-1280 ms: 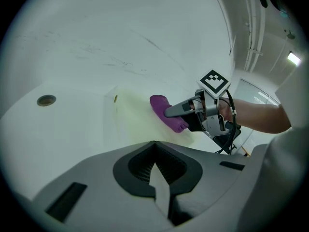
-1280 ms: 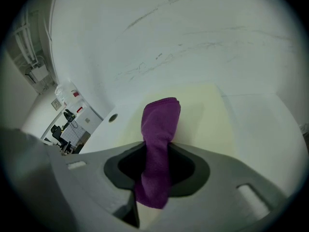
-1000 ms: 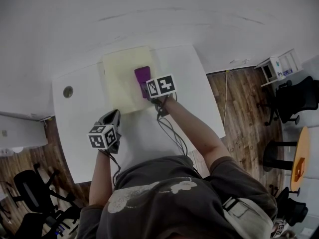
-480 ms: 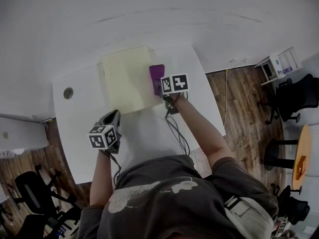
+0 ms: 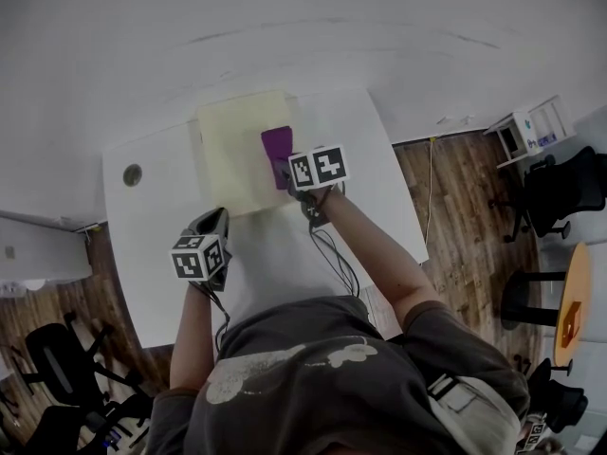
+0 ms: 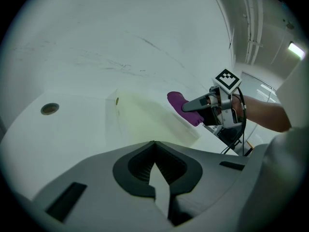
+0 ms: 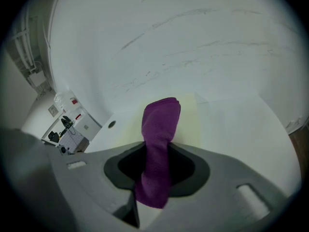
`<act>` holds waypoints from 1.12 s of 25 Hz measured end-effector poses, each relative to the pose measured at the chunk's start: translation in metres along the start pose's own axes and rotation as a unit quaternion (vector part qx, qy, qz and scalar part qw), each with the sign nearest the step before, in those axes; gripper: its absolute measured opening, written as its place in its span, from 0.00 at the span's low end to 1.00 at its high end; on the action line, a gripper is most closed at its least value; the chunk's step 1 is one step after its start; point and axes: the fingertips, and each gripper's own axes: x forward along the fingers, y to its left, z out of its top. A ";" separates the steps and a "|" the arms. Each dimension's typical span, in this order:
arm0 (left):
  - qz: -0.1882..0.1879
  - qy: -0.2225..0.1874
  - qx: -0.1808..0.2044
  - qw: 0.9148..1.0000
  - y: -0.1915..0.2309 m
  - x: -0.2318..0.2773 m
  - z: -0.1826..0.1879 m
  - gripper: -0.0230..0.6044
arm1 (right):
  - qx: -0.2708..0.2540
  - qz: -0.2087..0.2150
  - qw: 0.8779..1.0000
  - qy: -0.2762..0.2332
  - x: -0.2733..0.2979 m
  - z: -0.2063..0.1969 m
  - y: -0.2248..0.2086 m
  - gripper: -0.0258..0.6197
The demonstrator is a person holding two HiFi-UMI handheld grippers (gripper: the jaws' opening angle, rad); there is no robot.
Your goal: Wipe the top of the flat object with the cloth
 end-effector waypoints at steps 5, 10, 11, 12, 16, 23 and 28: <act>0.010 -0.021 -0.008 1.000 0.005 -0.015 0.005 0.03 | -0.041 0.056 0.997 0.016 0.013 -0.012 0.064 0.22; 0.021 -0.026 -0.010 0.999 0.013 -0.028 0.005 0.03 | -0.074 0.098 0.992 0.036 0.028 -0.030 0.117 0.22; 0.024 -0.026 -0.010 0.999 0.015 -0.030 0.003 0.03 | -0.079 0.104 0.991 0.039 0.030 -0.033 0.126 0.22; 0.026 -0.025 -0.011 0.999 0.017 -0.033 0.002 0.03 | -0.083 0.110 0.990 0.042 0.033 -0.036 0.133 0.22; 0.034 -0.023 -0.018 0.999 0.023 -0.039 -0.003 0.03 | -0.091 0.122 0.987 0.053 0.041 -0.046 0.153 0.22; 0.032 -0.018 -0.017 0.999 0.021 -0.038 -0.007 0.03 | -0.085 0.117 0.987 0.071 0.053 -0.062 0.157 0.22; 0.026 -0.014 -0.010 1.000 0.013 -0.035 -0.007 0.03 | -0.067 0.106 0.990 0.071 0.050 -0.066 0.141 0.22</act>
